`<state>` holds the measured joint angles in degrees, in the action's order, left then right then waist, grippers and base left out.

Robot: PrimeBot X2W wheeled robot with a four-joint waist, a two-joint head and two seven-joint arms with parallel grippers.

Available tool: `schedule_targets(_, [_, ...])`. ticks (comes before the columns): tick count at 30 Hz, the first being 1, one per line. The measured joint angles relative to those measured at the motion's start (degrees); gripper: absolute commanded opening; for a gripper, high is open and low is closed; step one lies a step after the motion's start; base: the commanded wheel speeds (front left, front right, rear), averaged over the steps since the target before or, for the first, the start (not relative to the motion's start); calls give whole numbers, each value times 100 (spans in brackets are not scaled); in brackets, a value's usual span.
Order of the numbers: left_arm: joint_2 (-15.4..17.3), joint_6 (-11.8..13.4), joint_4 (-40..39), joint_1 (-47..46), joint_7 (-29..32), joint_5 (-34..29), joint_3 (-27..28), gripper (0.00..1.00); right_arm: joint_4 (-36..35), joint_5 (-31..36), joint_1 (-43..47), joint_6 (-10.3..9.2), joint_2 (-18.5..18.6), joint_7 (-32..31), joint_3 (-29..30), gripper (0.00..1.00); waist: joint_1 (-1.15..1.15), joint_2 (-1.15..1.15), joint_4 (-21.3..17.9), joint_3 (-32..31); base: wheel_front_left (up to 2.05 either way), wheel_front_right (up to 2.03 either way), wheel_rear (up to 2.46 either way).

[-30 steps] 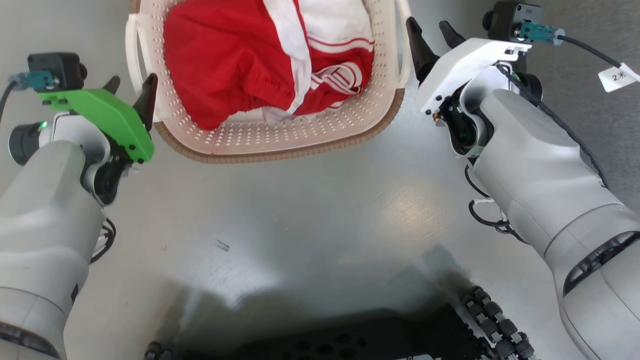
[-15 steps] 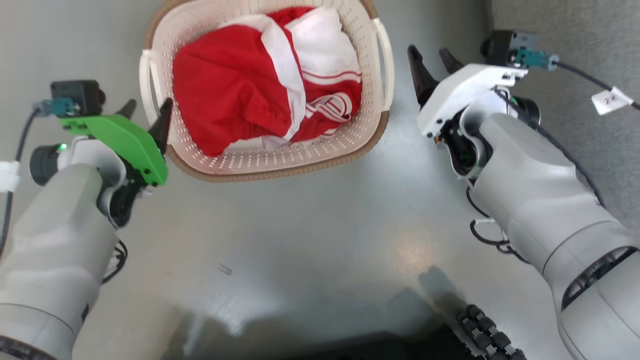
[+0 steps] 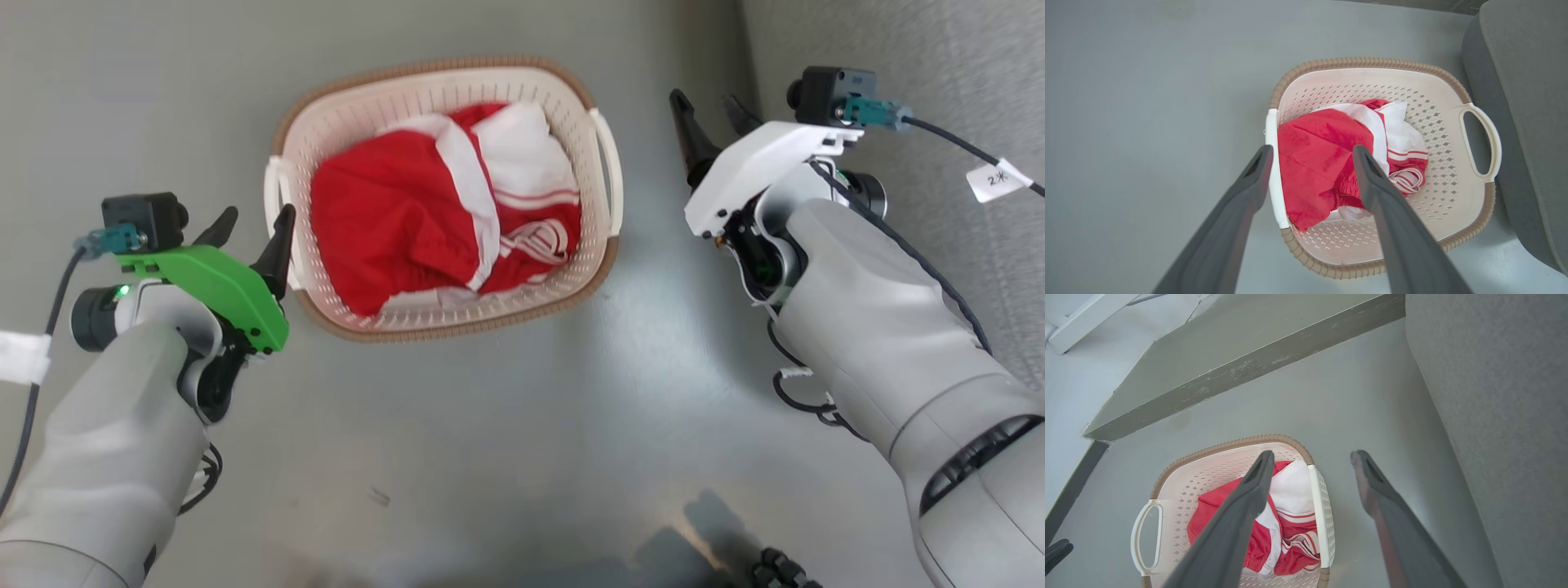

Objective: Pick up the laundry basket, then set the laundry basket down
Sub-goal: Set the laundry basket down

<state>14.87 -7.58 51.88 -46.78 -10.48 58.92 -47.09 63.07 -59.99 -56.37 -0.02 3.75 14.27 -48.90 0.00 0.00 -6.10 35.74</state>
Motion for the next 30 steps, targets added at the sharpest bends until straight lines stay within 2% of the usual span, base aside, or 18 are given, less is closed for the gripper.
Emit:
schedule_targets(10, [85,0,-199,317,-328,-3,5,100,-386,365,374,-1,232,7,339,100,0,0,21,-734,0,0,0])
schedule_targets(19, [232,0,-321,626,-380,-155,159,100,-840,717,883,-58,411,7,699,100,0,0,70,-1397,0,0,0])
schedule_targets(30, [405,124,-1173,763,-388,-588,1053,100,-1663,1228,1445,-247,723,8,1313,100,0,0,203,-2042,0,0,0])
